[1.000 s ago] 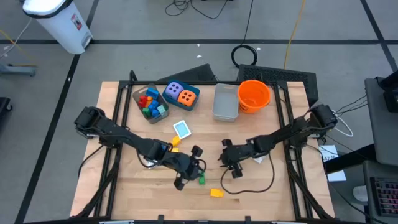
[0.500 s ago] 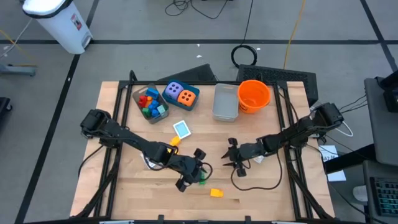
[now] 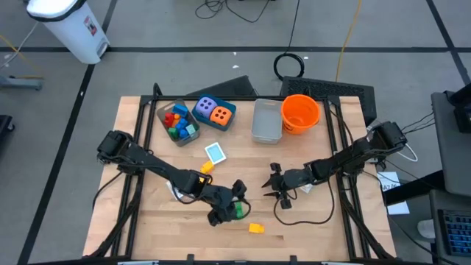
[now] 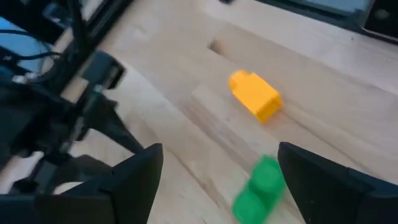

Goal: Pick & Place Toys
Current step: Put the green game piece into the black bin

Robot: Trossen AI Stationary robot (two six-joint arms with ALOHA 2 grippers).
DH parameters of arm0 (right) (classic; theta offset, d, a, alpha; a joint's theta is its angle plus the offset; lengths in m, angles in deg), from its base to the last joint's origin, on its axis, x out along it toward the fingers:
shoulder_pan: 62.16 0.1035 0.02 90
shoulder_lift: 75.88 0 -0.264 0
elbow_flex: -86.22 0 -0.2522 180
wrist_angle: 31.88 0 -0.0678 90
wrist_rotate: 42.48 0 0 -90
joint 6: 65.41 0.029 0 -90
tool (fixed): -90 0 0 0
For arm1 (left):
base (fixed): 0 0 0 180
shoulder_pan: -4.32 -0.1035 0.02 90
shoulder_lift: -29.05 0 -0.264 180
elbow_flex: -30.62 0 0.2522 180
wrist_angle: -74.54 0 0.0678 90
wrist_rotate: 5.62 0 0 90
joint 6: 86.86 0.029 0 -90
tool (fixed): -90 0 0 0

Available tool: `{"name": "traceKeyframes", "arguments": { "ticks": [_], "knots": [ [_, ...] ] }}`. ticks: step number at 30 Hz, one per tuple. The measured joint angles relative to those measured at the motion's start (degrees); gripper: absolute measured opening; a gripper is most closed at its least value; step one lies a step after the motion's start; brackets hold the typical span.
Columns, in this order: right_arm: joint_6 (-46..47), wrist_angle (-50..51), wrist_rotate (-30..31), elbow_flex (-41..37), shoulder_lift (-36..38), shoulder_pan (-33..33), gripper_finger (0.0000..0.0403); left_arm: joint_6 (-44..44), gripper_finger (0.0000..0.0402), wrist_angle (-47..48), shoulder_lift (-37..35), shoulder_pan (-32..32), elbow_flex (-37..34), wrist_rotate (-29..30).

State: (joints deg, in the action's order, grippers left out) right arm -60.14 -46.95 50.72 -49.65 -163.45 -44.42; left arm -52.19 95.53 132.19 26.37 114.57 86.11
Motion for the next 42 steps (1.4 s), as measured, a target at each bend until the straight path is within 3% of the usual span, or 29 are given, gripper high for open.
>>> {"name": "traceKeyframes", "arguments": {
  "ticks": [16, 26, 42],
  "knots": [
    [-0.4, 0.7, 0.0, 0.1, 0.0, -0.1, 0.0144, 2.8, 0.0285, -0.6, 6.8, -2.5, 2.1, -2.8],
    [-0.4, 1.5, 0.0, 0.1, 0.0, -0.1, 0.0144, 5.4, 0.0261, 9.0, 12.8, -2.5, 8.9, -3.6],
    [-0.1, 2.1, 0.0, 0.1, 0.0, -0.1, 0.0144, 2.0, 0.0232, 9.2, 12.1, -3.3, 9.1, -1.6]
  ]
}}
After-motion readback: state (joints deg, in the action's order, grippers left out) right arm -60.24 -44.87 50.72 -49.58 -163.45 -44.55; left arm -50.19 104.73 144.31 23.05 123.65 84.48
